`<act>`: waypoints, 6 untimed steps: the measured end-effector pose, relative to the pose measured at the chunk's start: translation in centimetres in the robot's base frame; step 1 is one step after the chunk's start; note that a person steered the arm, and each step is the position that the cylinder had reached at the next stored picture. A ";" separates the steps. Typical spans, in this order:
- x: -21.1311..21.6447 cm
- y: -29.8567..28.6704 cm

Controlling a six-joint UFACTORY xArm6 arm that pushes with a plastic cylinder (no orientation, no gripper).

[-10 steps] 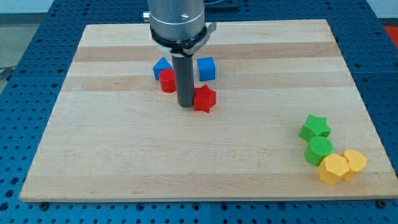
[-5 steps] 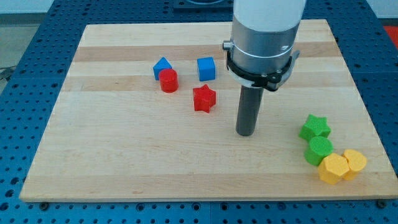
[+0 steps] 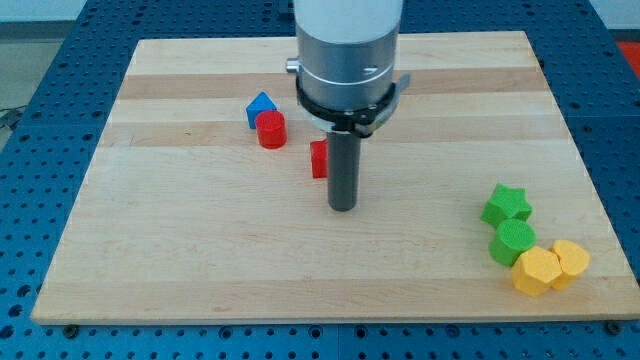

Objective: Move the red star to the bottom side of the blue cube

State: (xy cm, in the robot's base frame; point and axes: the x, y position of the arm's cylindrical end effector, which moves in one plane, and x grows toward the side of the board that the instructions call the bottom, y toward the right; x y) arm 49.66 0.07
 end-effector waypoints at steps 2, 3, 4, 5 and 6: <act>-0.7 -1.6; -4.1 -0.7; -5.1 -0.7; -6.6 -0.7; -5.9 -1.5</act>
